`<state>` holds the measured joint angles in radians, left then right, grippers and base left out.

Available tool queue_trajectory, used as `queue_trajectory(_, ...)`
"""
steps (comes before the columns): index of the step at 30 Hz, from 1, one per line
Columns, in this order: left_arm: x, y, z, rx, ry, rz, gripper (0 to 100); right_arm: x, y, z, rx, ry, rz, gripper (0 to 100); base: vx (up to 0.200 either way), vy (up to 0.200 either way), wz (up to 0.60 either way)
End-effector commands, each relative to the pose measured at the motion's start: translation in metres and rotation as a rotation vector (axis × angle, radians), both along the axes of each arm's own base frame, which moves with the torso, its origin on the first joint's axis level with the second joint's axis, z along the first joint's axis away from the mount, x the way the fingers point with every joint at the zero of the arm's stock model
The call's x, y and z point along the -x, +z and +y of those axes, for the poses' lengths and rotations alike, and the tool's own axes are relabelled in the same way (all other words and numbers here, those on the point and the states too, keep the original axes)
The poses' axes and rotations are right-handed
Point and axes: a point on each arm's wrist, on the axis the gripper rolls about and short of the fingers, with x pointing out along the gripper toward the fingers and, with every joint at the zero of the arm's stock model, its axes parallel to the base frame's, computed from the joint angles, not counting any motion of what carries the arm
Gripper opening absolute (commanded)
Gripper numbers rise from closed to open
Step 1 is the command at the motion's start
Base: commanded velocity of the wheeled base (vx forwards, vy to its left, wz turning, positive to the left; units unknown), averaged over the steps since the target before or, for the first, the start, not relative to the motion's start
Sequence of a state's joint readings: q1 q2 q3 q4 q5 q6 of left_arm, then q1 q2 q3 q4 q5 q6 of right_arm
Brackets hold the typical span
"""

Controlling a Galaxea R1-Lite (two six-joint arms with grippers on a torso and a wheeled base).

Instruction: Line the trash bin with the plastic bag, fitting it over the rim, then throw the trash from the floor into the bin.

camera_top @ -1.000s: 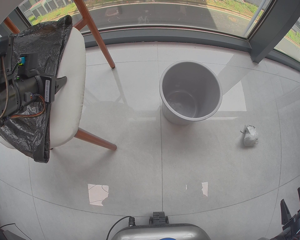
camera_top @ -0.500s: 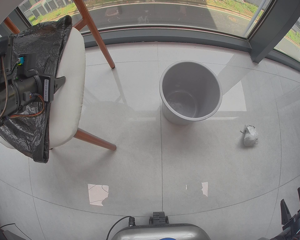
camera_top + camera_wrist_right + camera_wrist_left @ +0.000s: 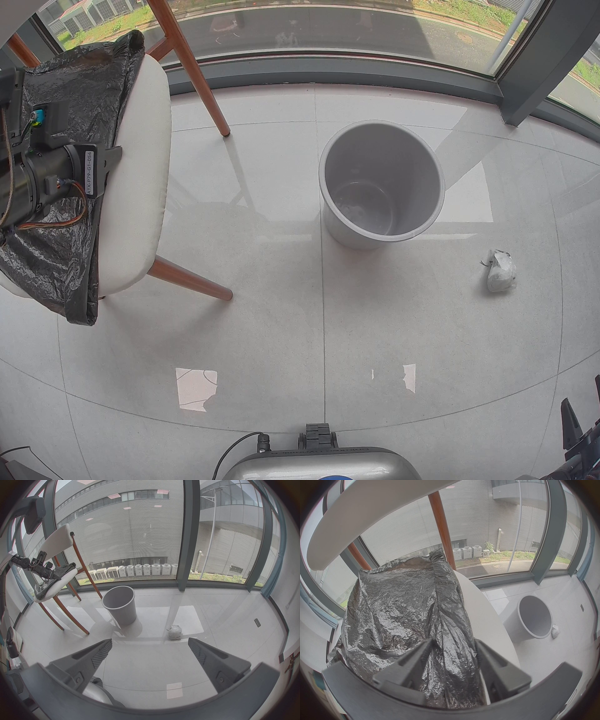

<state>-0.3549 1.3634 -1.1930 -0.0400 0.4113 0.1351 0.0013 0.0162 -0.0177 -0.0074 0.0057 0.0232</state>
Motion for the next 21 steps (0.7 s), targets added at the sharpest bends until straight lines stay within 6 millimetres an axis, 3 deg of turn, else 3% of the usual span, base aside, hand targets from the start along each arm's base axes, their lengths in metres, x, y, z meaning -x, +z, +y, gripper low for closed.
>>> queue_trajectory(1, 0.0, 0.0, 0.0, 0.002, -0.004, 0.0, 0, 0.0, -0.005, 0.0, 0.0, -0.001, 0.001, 100, 0.0, 0.0, 0.0)
queue_trajectory(15, 0.0, -0.002, 0.0, 0.002, -0.005, 0.006, 0, 0.0, -0.005, 0.0, 0.0, -0.001, 0.001, 100, 0.0, 0.0, 0.0)
queue_trajectory(21, 0.009, 0.023, 0.002, 0.034, -0.013, -0.076, 0, 0.0, -0.005, 0.0, 0.0, 0.001, 0.001, 100, 0.0, 0.0, 0.0)
